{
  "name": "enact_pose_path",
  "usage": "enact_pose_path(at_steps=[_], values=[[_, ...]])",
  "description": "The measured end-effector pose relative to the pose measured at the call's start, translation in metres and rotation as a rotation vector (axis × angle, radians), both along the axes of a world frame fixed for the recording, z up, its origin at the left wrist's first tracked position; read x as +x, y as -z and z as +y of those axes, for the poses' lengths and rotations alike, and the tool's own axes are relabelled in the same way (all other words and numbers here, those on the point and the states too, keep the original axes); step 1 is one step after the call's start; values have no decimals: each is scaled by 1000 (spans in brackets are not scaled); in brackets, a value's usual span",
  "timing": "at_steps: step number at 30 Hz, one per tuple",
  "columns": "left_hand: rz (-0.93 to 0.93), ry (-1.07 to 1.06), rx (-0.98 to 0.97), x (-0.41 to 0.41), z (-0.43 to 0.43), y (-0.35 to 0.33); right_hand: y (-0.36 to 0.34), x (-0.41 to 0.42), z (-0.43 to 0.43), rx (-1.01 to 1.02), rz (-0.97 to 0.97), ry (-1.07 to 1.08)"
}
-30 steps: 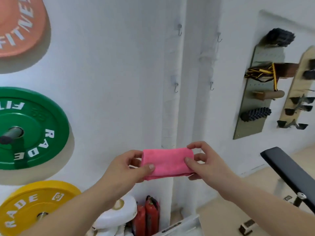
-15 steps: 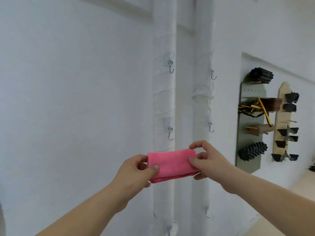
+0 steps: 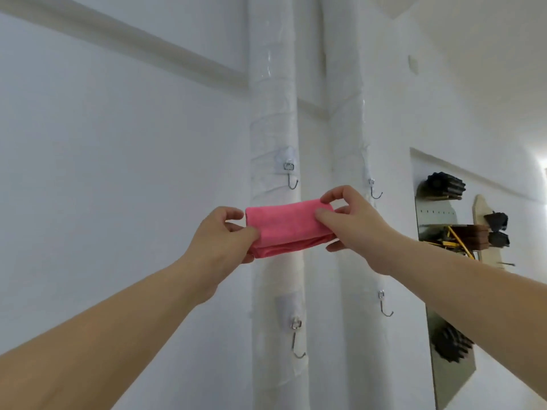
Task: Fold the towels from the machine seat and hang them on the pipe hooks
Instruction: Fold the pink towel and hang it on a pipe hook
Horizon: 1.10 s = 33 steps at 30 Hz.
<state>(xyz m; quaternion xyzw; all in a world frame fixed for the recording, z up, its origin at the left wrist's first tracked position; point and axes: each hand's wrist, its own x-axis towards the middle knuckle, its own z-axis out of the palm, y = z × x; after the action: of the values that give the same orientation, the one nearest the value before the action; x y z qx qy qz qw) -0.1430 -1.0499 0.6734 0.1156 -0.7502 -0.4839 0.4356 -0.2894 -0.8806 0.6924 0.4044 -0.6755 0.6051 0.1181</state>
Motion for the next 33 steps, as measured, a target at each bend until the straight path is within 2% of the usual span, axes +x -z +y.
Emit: enact_pose_path(at_steps=[5,10,14,18,25,26,28,29,31,33], values=[[144,-55,-94,-26,7,-61,-64,-29,-6,-136,210,9],[232,-94,-138,-63,18,-102,-98,-69,-22,-255,371,85],[218,-214,-212,-83,12,-102,-97,-96,-41,-141,390,71],[258,-228,-270,-87,8,-97,-96,-105,-46,-14,396,59],[87,-196,-266,-83,12,-95,-93,-105,-36,170,260,-102],[60,-266,-348,-85,10,-95,-94,-106,-37,186,275,-81],[56,-504,-660,-87,8,-97,-96,-105,-39,192,325,-33],[98,-556,-817,-86,10,-97,-98,-104,-39,181,346,-31],[142,-508,-997,-84,12,-95,-98,-102,-35,189,401,-57],[31,-466,-1076,-81,15,-88,-93,-100,-30,266,484,-87]])
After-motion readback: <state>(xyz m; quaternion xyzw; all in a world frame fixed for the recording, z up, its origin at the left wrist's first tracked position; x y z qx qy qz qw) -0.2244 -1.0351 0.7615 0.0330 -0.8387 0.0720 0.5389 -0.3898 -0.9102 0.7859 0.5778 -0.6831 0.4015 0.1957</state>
